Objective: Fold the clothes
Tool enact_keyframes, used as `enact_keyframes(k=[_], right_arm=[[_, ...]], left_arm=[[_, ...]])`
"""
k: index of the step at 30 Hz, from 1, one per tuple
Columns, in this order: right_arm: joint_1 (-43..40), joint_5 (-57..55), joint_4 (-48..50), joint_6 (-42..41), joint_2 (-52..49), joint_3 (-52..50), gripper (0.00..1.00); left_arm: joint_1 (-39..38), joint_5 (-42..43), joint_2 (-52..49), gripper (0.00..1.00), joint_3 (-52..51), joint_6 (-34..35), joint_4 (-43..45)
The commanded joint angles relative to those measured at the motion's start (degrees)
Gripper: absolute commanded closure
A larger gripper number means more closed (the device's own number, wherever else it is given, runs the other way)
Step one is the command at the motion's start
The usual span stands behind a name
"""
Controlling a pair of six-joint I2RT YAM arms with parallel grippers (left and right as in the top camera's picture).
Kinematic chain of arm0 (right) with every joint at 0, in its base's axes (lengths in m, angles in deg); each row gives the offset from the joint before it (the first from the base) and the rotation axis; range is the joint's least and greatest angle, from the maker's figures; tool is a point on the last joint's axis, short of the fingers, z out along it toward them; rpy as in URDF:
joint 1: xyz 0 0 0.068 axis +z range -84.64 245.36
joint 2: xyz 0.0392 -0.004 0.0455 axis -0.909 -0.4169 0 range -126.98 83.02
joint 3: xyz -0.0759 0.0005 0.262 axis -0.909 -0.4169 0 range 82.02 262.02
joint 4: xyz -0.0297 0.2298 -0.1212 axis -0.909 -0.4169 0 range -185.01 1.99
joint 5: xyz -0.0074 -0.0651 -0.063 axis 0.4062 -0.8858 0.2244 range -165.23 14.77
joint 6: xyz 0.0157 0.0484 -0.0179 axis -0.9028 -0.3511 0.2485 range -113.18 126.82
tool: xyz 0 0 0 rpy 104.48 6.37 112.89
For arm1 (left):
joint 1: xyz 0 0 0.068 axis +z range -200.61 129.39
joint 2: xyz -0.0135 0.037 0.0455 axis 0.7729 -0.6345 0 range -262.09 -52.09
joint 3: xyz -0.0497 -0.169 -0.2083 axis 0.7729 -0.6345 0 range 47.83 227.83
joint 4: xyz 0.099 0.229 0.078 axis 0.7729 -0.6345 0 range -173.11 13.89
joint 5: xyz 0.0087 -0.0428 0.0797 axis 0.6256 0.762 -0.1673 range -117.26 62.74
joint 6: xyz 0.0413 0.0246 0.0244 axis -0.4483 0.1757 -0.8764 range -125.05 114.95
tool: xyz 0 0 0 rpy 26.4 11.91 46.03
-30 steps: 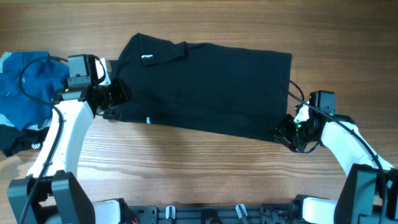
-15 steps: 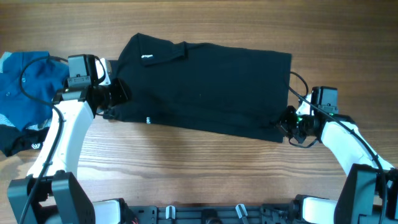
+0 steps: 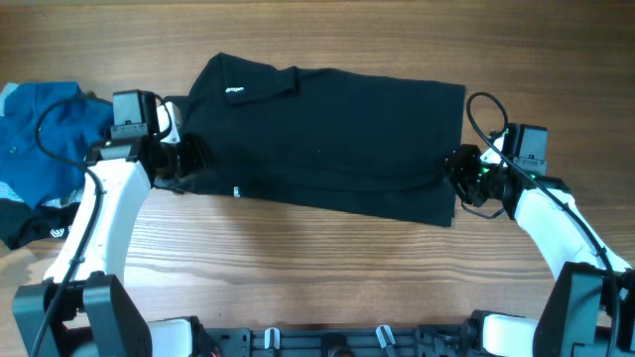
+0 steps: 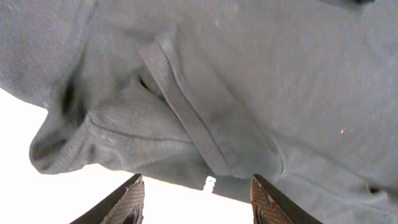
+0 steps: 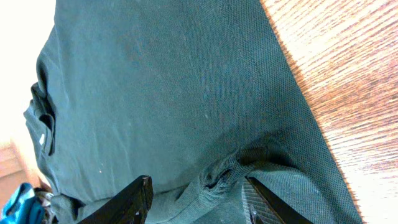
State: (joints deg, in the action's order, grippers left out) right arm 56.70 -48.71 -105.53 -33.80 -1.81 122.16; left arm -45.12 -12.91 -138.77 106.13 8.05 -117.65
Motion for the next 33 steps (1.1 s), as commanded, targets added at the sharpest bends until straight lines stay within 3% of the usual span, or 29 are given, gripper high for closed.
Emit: enact_keyframes(k=[1, 3, 4, 7, 11, 13, 16, 24, 27, 29, 30, 31, 33], right_arm=[[-0.04, 3.23, -0.37, 5.90, 1.53, 1.03, 0.51], [-0.04, 4.46, -1.84, 8.55, 4.37, 1.03, 0.52], [-0.04, 4.44, -3.43, 9.75, 5.90, 1.03, 0.51], [-0.04, 4.42, -9.51, 13.79, 7.93, 1.03, 0.49], [-0.04, 3.89, -11.02, 14.97, 7.91, 1.01, 0.48], [-0.04, 3.06, -11.02, 14.97, 7.91, 1.01, 0.48], [-0.04, 2.43, -10.62, 14.93, 7.91, 1.01, 0.48], [-0.04, 2.40, -10.56, 14.93, 7.91, 1.01, 0.48], [-0.04, 2.21, -10.93, 14.95, 7.91, 1.01, 0.47], [-0.04, 1.55, -11.45, 14.97, 7.91, 1.01, 0.47], [-0.04, 0.98, -11.74, 14.99, 7.91, 1.01, 0.46], [-0.04, 0.42, -12.09, 14.95, 7.91, 1.01, 0.45], [-0.04, 0.02, -12.50, 15.10, 7.91, 1.01, 0.44]], left_arm=[[-5.09, 1.05, -1.14, 0.49, 0.42, -1.07, -0.24], [-9.90, -0.33, -4.26, 0.61, 0.42, -1.14, 0.76], [-11.43, -1.73, -6.14, 0.63, 0.42, -1.14, 0.96], [-13.77, -1.99, -11.58, 0.57, 0.42, -1.14, 3.08], [-13.92, -2.71, -14.62, 0.58, 0.42, -1.14, 6.82], [-13.92, -4.00, -14.62, 0.68, 0.42, -1.14, 8.24], [-13.92, -3.89, -14.60, 0.96, 0.44, -1.11, 11.89], [-13.92, -1.31, -14.60, 0.96, 4.98, -0.66, 17.49], [-13.86, -1.36, -14.10, 0.94, 5.31, -0.72, 9.86], [-13.86, -2.05, -13.94, 0.86, 5.31, -0.72, -0.81], [-13.86, -2.78, -13.94, 0.69, 5.31, -0.72, -4.28], [-13.86, -3.74, -13.94, 0.61, 5.31, -0.72, -7.52], [-13.86, -6.21, -13.94, 0.55, 5.29, -0.72, -8.59]])
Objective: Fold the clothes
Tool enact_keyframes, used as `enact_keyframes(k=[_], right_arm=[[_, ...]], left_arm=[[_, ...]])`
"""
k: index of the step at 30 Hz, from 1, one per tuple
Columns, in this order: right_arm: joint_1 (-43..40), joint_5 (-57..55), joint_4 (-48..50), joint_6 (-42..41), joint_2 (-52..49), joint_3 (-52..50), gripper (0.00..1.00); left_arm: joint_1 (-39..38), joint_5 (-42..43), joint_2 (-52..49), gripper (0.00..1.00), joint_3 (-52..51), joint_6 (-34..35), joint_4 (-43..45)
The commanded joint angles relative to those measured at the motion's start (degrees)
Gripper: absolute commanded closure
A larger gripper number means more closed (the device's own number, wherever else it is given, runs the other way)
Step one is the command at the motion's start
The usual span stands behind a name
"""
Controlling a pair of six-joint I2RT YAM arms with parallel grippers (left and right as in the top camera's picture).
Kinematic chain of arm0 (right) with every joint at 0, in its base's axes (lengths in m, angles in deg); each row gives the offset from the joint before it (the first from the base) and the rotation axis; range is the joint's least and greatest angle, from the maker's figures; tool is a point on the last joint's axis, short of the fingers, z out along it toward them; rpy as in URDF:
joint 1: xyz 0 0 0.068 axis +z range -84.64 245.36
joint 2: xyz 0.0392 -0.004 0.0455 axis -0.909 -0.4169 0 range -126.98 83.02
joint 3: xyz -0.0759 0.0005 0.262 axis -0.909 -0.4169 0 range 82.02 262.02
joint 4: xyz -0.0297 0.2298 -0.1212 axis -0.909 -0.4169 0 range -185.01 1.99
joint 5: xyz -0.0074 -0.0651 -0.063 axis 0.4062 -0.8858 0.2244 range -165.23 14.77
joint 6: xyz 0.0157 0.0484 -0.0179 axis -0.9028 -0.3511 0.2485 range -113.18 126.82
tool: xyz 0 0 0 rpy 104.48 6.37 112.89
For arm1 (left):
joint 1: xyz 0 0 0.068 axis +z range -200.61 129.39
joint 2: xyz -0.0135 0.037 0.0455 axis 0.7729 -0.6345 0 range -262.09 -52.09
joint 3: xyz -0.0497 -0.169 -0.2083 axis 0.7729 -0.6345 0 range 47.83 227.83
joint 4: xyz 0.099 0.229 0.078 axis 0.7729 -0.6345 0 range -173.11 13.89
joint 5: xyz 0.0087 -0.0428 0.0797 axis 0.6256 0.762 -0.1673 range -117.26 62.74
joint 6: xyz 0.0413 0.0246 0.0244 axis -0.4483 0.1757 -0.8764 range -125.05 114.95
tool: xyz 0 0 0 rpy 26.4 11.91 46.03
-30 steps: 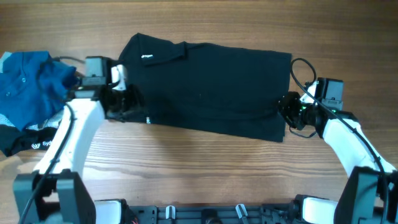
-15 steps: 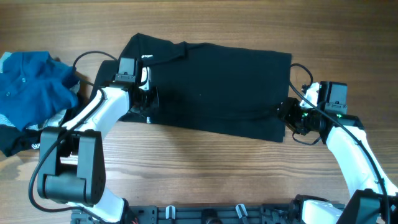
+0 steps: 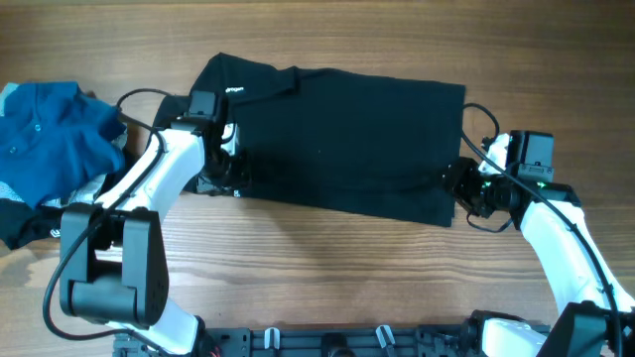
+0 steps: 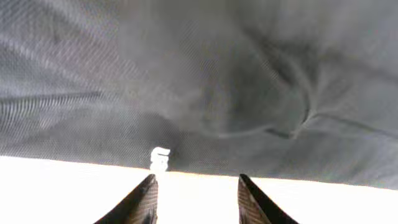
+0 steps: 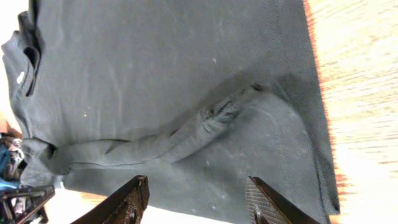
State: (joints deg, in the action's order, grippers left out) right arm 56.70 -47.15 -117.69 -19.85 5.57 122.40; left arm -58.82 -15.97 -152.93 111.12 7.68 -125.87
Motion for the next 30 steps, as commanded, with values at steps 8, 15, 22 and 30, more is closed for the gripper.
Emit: enact_keyframes(k=[8, 15, 22, 30], right_arm=[[-0.04, -1.53, -0.57, 1.16, 0.52, 0.76, 0.43], [-0.04, -1.53, -0.39, 1.05, 0.52, 0.76, 0.43], [-0.04, -1.53, -0.35, 1.05, 0.52, 0.76, 0.43], [-0.04, -1.53, -0.37, 1.07, 0.52, 0.76, 0.42]], left_arm=[[-0.17, -5.38, -0.76, 0.64, -4.15, -0.35, 11.85], [-0.22, -2.14, -4.39, 0.79, -4.15, -0.31, 16.96], [-0.22, 0.24, -4.07, 0.96, 1.57, 1.20, 14.45], [-0.22, 0.24, -4.07, 0.95, 6.49, 1.16, 11.56]])
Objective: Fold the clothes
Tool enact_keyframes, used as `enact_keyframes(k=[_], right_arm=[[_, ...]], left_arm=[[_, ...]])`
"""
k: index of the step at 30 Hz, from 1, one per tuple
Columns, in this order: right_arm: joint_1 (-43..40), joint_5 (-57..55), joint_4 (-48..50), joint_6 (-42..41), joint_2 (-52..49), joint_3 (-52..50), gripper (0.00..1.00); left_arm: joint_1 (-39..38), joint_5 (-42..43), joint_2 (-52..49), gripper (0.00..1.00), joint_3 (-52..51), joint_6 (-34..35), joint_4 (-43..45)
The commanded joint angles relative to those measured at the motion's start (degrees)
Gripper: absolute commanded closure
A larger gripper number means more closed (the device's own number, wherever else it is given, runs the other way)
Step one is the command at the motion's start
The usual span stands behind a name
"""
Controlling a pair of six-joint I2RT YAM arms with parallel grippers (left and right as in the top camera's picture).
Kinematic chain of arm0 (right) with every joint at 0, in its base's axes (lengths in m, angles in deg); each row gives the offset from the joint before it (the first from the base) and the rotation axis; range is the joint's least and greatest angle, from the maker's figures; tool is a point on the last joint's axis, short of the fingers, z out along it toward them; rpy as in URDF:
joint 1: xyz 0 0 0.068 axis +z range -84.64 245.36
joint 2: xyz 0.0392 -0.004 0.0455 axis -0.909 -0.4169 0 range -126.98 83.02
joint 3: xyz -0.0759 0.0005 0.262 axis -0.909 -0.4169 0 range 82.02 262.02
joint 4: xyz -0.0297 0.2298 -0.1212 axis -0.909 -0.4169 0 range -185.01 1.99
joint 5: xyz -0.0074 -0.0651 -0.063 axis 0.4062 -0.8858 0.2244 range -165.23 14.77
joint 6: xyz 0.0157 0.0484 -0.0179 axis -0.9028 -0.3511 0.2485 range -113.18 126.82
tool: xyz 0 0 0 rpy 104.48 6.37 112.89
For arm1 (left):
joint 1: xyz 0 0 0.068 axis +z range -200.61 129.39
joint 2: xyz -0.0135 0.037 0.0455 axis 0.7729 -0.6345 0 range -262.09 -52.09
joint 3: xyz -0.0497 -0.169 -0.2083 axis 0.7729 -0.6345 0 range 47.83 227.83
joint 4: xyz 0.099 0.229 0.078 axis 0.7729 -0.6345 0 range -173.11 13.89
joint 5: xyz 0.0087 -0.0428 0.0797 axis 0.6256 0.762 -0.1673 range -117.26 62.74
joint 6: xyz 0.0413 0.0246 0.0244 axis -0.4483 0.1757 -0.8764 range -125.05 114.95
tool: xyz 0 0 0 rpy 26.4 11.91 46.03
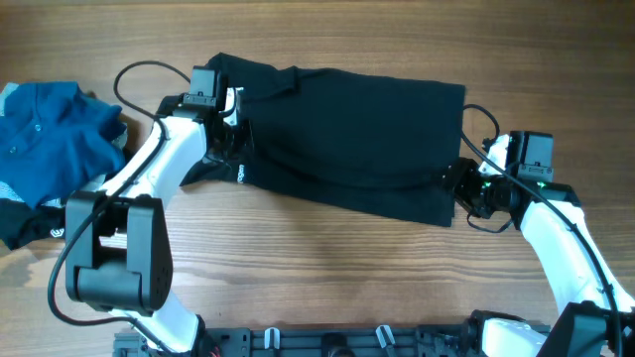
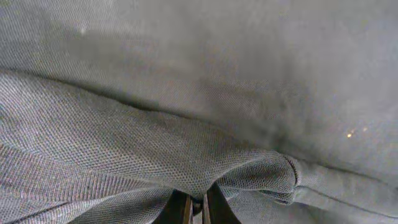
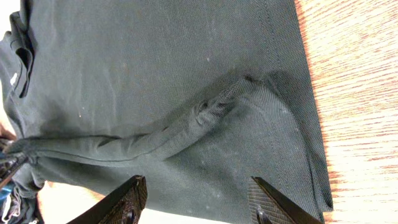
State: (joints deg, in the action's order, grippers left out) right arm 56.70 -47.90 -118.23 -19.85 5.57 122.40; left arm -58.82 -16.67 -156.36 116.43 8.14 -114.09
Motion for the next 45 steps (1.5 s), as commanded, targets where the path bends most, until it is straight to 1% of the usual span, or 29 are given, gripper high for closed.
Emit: enact_keyframes(k=[1, 3, 6, 7, 8, 11, 12, 15, 17, 18, 19, 21, 22, 25, 27, 28, 30, 31, 32, 34, 35, 37, 38, 39, 40, 42, 45], right_arm=[[-0.04, -0.83, 0.17, 1.07, 0.52, 0.76, 0.42], [-0.04, -1.27, 0.17, 1.03, 0.52, 0.76, 0.42], [-0.04, -1.84, 0.17, 1.03, 0.52, 0.76, 0.42], [-0.04, -1.84, 0.15, 1.03, 0.52, 0.76, 0.42], [-0.04, -1.86, 0.17, 1.01, 0.52, 0.76, 0.42], [-0.04, -1.86, 0.17, 1.03, 0.52, 0.76, 0.42], [-0.04, -1.84, 0.11, 1.03, 0.52, 0.76, 0.42], [-0.04, -1.84, -0.26, 1.05, 0.52, 0.76, 0.42], [-0.04, -1.86, -1.11, 1.05, 0.52, 0.76, 0.42], [-0.04, -1.86, -1.09, 1.05, 0.52, 0.76, 0.41], [-0.04, -1.88, -0.94, 1.07, 0.52, 0.76, 0.41], [-0.04, -1.99, -0.70, 1.05, 0.52, 0.76, 0.41], [-0.04, -2.05, -0.68, 1.03, 0.52, 0.76, 0.41], [-0.04, -2.03, -0.68, 0.98, 0.52, 0.76, 0.41], [-0.04, -2.05, -0.20, 0.96, 0.52, 0.76, 0.41], [-0.04, -2.03, 0.00, 0.85, 0.52, 0.76, 0.41], [-0.04, -2.05, 0.15, -0.07, 0.52, 0.76, 0.41], [-0.04, -2.03, 0.15, -0.11, 0.52, 0.76, 0.41], [-0.04, -2.03, 0.13, -0.07, 0.52, 0.76, 0.41], [-0.04, -2.03, 0.13, 0.74, 0.52, 0.76, 0.41], [-0.04, -2.05, 0.09, 1.20, 0.52, 0.76, 0.41], [-0.04, -2.08, 0.09, 1.20, 0.52, 0.76, 0.40], [-0.04, -2.10, 0.09, 1.18, 0.52, 0.76, 0.39], [-0.04, -2.12, 0.13, 1.20, 0.52, 0.76, 0.39], [-0.04, -2.43, 0.13, 1.20, 0.52, 0.76, 0.39], [-0.04, -3.41, 0.04, 1.07, 0.52, 0.76, 0.39], [-0.04, -3.41, -0.04, 1.03, 0.52, 0.76, 0.39]], left_arm=[[-0.22, 0.92, -0.63, 0.91, 1.18, 0.70, -0.39], [-0.22, 0.92, -0.63, 0.85, 1.18, 0.68, -0.81], [-0.22, 0.92, -0.63, 0.78, 1.16, 0.70, -0.94], [-0.22, 0.90, -0.63, 0.86, 1.16, 0.68, -1.11], [-0.22, 0.92, -0.63, 0.96, 1.16, 0.68, -1.07], [-0.22, 1.05, -0.63, 0.96, 1.16, 0.74, 2.75], [-0.22, 2.73, -0.63, 0.96, 1.16, 0.74, 2.45], [-0.20, 2.84, -0.63, 0.96, 1.16, 0.63, -2.25], [-0.15, 1.36, -0.09, 0.94, 1.18, 0.46, -9.31], [-0.15, -0.39, -0.09, 0.84, 1.16, 0.48, -12.76], [-0.15, -1.05, -0.09, 0.82, 1.11, 0.48, -13.81], [-0.17, -1.09, -0.11, 0.94, 0.09, 0.48, -10.73], [-0.22, -1.05, -0.15, 0.96, -1.42, 0.50, -6.29], [-0.33, -1.07, -0.70, 0.96, -4.81, 0.50, 1.22], [-0.33, -0.92, -0.79, 0.96, -5.38, 0.76, 9.20], [-0.33, 0.07, -0.79, 0.96, -5.38, 0.79, 12.70], [-0.26, 4.35, -0.72, 0.96, -4.26, 2.93, 20.11], [-0.26, 5.55, -0.72, 0.96, -2.97, 4.07, 21.05], [-0.26, 5.62, -0.72, 0.96, -1.64, 4.20, 20.48], [-0.26, 5.88, -0.33, 0.95, 0.85, 3.63, 14.82], [-0.26, 5.38, 0.24, 0.96, 1.99, 2.05, 8.87], [-0.26, 0.81, 0.66, 0.96, 2.01, 1.55, -3.72], [-0.28, 0.42, 0.37, 0.96, 1.31, 0.52, -6.08], [-0.28, 0.00, 0.11, 0.96, -0.42, 0.48, -6.71], [-0.26, 0.00, 0.04, 0.96, -2.97, 0.48, -5.51], [-0.26, 0.02, 0.02, 0.96, -6.51, 0.50, -0.76], [-0.61, 0.24, -0.02, 0.96, -9.73, 0.57, 9.22]])
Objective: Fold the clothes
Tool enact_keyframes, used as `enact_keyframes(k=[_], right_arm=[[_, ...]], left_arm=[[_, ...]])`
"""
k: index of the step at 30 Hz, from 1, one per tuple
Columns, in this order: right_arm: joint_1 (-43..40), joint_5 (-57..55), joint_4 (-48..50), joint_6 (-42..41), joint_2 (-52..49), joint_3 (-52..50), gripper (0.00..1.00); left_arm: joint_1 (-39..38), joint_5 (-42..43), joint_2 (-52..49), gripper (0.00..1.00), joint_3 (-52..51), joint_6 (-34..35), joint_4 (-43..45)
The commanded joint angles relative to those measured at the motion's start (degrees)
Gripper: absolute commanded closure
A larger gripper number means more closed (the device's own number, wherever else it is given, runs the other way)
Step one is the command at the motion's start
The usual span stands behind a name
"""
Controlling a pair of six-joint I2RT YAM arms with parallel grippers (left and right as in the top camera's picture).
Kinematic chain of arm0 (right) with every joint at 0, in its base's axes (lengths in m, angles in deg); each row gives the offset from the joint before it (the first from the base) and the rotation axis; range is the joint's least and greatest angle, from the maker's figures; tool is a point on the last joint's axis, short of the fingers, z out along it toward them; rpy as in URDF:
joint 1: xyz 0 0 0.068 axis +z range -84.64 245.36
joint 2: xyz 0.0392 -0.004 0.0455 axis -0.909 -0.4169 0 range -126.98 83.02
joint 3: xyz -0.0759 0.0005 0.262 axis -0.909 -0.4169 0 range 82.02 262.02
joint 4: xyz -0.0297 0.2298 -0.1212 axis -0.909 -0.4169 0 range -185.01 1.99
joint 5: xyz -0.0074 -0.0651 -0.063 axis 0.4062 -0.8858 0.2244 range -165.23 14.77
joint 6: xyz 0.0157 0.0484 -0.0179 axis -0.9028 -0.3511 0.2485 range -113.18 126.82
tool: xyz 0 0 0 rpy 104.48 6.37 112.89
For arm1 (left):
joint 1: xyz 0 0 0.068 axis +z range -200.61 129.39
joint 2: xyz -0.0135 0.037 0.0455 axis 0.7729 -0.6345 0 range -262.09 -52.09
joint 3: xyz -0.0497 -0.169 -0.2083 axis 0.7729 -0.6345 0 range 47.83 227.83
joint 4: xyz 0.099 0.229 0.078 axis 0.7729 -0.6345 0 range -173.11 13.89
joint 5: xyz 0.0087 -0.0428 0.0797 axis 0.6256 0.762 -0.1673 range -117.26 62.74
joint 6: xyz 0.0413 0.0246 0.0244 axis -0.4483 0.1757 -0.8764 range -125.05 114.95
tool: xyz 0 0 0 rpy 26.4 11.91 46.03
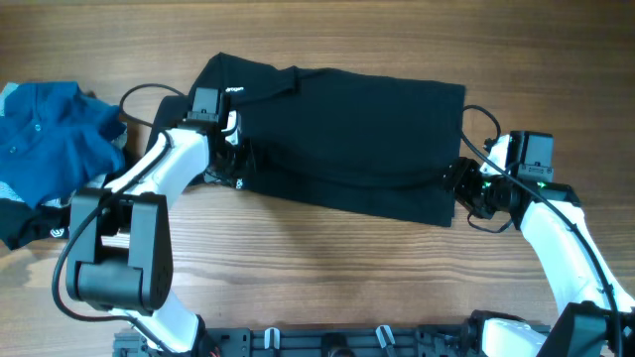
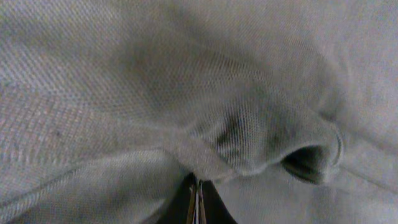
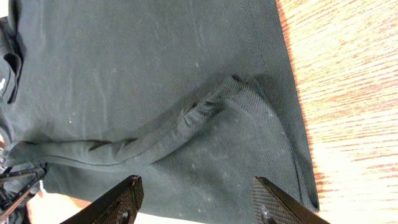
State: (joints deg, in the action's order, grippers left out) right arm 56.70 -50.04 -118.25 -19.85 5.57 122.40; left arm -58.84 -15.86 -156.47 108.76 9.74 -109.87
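Observation:
A black polo shirt lies spread on the wooden table, collar to the left. My left gripper sits on the shirt's lower left part. In the left wrist view this gripper is shut on a bunched fold of shirt fabric. My right gripper hovers at the shirt's lower right corner. It stands open above the cloth with nothing between its fingers. A raised crease runs across the shirt from the right hem towards the left gripper.
A pile of blue clothes lies at the table's left edge, close to the left arm. Bare wood runs along the front of the table and to the right of the shirt.
My left gripper, still shut on the shirt fold, now sits slightly nearer the front edge, and the cloth around it bunches differently. The right gripper has hardly moved and stays open.
My left gripper was open beside the shirt's left sleeve and my right gripper open around a fold at the lower right corner. Then the left was open over the lower left hem, the right higher above the cloth. Later the left was shut on a fold and holds it now.

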Motion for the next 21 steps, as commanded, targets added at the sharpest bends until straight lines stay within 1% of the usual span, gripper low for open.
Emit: enact_keyframes(k=[1, 2, 4, 5, 9, 10, 13, 14, 15, 17, 18, 19, 21], right_arm=[[-0.04, -1.27, 0.00, 1.01, 0.52, 0.76, 0.39], [-0.04, -1.27, 0.00, 0.98, 0.52, 0.76, 0.39], [-0.04, -1.25, -0.31, 1.01, 0.52, 0.76, 0.39], [-0.04, -1.27, -0.48, 1.01, 0.52, 0.76, 0.39], [-0.04, -1.27, -0.46, 1.07, 0.52, 0.76, 0.39], [-0.04, -1.29, -0.68, 1.29, 0.52, 0.76, 0.39], [-0.04, -1.75, -0.94, 4.00, 0.52, 0.76, 0.37], [-0.04, -2.69, -0.98, 4.28, 0.52, 0.76, 0.35], [-0.04, -6.21, -1.42, 4.24, 0.52, 0.76, 0.33], [-0.04, -12.00, -1.07, 4.92, -0.15, 0.76, 0.35], [-0.04, -11.85, 0.04, 5.53, -1.20, 0.76, 0.35], [-0.02, -11.69, 1.25, 5.55, -3.10, 0.76, 0.35], [-0.02, -8.98, 4.68, 5.73, -6.78, 0.76, 0.42]], left_arm=[[-0.68, -0.55, -0.04, 0.96, -3.30, -0.83, 9.81], [-0.68, -0.55, -0.24, 0.96, -3.78, -0.83, 13.29], [-0.66, 1.38, 0.50, 0.96, -3.04, 2.25, 17.77], [-0.66, 2.54, 1.07, 0.96, -2.01, 2.64, 18.75], [-0.66, 2.49, 1.64, 0.96, 1.22, 2.84, 23.15], [-0.61, 2.49, 1.70, 0.94, 1.88, 2.73, 21.77], [0.33, 0.52, 3.23, 0.82, 4.13, 0.72, 12.50], [0.83, -1.01, 3.91, 0.79, 4.66, 0.20, 9.22], [1.97, -4.83, 4.81, 0.79, 5.33, 0.22, 2.45], [4.94, -7.54, 5.16, 0.79, 5.35, 0.20, -6.19], [6.73, -8.66, 5.07, 0.80, 5.35, 0.17, -9.40], [8.55, -9.57, 5.05, 0.79, 5.31, 0.20, -11.56], [11.98, -9.55, 5.05, 0.76, 4.33, 0.20, -12.13]])
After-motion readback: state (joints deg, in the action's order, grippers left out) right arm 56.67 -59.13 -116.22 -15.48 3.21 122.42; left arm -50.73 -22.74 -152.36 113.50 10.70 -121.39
